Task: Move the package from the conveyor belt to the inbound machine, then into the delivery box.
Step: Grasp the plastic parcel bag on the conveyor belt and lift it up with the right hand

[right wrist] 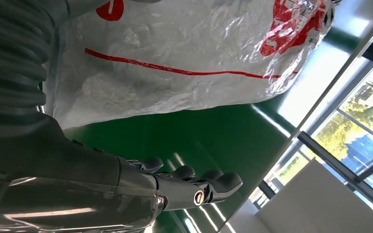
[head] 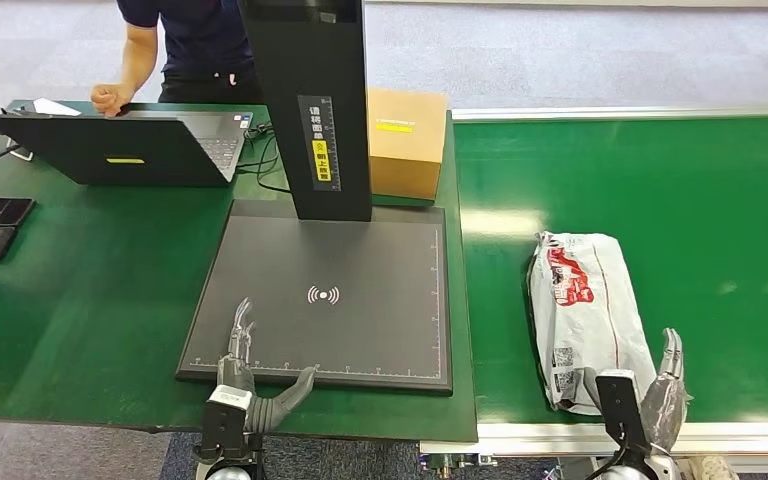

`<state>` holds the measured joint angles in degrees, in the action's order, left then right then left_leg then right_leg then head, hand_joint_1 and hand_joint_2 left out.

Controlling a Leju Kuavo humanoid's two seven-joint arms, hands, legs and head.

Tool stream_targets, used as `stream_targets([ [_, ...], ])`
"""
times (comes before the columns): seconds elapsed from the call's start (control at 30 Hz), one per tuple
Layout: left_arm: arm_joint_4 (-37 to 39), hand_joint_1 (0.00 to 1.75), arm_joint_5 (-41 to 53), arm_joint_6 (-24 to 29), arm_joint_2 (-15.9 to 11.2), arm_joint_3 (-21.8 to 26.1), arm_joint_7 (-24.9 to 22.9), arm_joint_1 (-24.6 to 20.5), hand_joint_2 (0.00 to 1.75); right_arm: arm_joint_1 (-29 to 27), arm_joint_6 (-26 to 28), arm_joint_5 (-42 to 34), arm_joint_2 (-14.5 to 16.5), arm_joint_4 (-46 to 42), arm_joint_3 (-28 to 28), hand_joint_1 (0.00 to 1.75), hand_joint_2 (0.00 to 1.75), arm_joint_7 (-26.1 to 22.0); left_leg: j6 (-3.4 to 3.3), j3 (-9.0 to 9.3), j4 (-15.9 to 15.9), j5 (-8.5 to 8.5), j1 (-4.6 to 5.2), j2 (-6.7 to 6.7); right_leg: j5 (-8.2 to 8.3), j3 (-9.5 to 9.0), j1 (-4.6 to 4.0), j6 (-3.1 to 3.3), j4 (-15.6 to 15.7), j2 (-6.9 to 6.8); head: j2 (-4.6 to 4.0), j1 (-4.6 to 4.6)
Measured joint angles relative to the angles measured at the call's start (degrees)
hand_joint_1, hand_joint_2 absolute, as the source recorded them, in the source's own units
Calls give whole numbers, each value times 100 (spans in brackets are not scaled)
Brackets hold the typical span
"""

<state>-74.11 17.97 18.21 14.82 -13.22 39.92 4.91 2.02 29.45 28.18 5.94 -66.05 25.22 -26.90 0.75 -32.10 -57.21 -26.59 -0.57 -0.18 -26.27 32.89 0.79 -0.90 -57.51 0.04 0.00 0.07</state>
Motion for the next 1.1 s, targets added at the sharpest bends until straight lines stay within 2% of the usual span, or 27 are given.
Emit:
stream_targets([
  [0.47,62,0,-35,63,13,55,14,-11,175,459,115,32,-159,1187,-14,0,175,-140,0,0,0,0,0,0,0,-1,0,0,0,0,0,0],
  [1.1,67,0,2,96,32,104,5,-20,175,606,96,-121,-161,1862,-287,0,175,-263,0,0,0,0,0,-1,0,-1,0,0,0,0,0,0],
])
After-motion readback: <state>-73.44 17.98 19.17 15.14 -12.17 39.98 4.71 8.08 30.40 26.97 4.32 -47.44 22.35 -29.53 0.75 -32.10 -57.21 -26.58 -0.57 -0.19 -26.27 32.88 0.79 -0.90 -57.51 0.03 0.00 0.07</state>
